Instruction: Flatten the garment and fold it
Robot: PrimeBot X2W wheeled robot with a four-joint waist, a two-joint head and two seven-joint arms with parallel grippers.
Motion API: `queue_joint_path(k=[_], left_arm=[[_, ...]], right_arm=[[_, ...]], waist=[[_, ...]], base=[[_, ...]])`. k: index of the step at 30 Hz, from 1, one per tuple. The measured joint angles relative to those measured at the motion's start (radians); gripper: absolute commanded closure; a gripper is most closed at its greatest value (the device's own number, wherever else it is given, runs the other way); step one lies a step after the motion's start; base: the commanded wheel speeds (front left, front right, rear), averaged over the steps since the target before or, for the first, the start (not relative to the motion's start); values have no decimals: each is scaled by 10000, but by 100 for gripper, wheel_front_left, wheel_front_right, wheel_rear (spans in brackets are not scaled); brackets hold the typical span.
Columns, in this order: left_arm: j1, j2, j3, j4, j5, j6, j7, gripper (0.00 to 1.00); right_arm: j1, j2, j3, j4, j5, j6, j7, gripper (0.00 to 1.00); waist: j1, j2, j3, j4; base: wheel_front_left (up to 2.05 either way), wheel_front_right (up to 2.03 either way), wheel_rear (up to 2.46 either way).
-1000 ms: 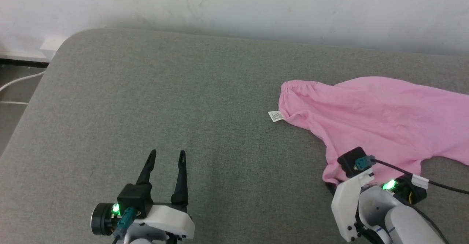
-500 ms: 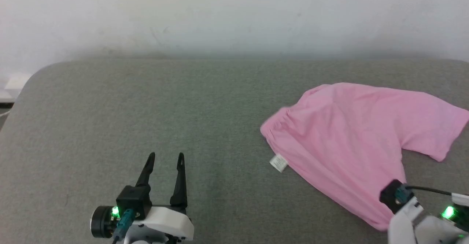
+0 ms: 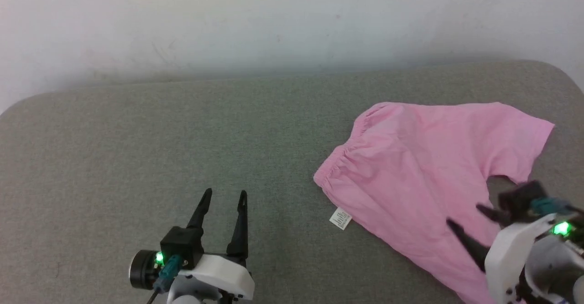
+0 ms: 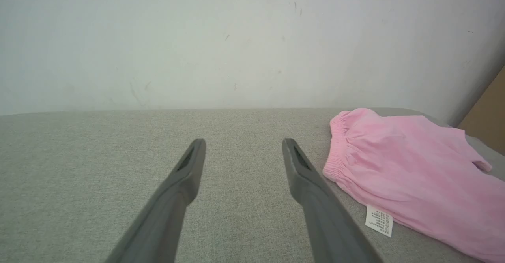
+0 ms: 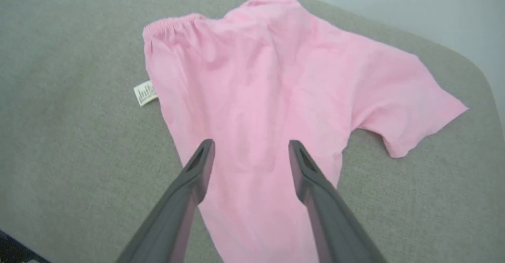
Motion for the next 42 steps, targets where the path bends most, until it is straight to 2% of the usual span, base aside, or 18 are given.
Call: queue_joint_path(k=[5, 10, 14, 19, 23, 29, 33, 34, 35, 36, 39, 42], left_arm=[[-399, -4, -405, 368, -522, -332, 144, 0], [-1338, -4, -968, 706, -851, -792, 1482, 0], [-2386, -2, -1465, 1024, -876, -1103, 3022, 0], [-3528, 123, -1841, 1822, -663, -1129, 5020, 0], [-4301, 263, -1998, 2439, -420, -1034, 6073, 0], [-5072, 443, -2238, 3127, 48, -784, 6675, 0], [-5492, 466, -2508, 3551, 221, -784, 7181, 0], [-5588, 460, -2550, 3620, 207, -867, 7356, 33], [-5663, 453, -2566, 3666, 178, -924, 7478, 72], [-5706, 437, -2569, 3680, 119, -980, 7532, 100], [-5679, 395, -2433, 3641, -92, -1005, 7185, 100], [-5362, 512, -2017, 3505, -360, -740, 6518, 100]], right_arm=[[-155, 1459, -1601, -33, -244, 0, -2297, 0], [-128, 2851, -2832, 301, -1248, -2, -4777, 0], [-72, 3735, -3386, 644, -1822, -2, -5894, 0], [-107, 4082, -3494, 989, -2121, -2, -6458, 0], [-256, 4196, -3398, 1233, -2215, -2, -6686, 0], [-394, 4278, -3394, 1576, -2228, -2, -6949, 0], [-420, 4305, -3373, 1776, -2288, -2, -7047, 0], [-437, 4309, -3358, 1818, -2297, -2, -7060, 0], [-461, 4312, -3348, 1850, -2305, -2, -7062, 0], [-485, 4314, -3338, 1877, -2326, -2, -7072, 0], [-552, 4322, -3333, 1914, -2426, -2, -7129, 0], [-573, 4326, -3290, 1916, -2497, -2, -7120, 0]], waist=[[0, 0, 108, -217], [0, 0, 398, -441], [1, 0, 718, -659], [1, 0, 1110, -1034], [1, 0, 1430, -1345], [1, 0, 1904, -1681], [0, 0, 2147, -1783], [-1, 0, 2187, -1790], [-1, 0, 2212, -1783], [0, 0, 2223, -1762], [0, 0, 2198, -1645], [1, 0, 2092, -1500]], base=[[0, 0, 0], [0, 0, 0], [0, 0, 0], [0, 0, 0], [0, 0, 0], [0, 0, 0], [0, 0, 0], [0, 0, 0], [0, 0, 0], [0, 0, 0], [0, 0, 0], [0, 0, 0]])
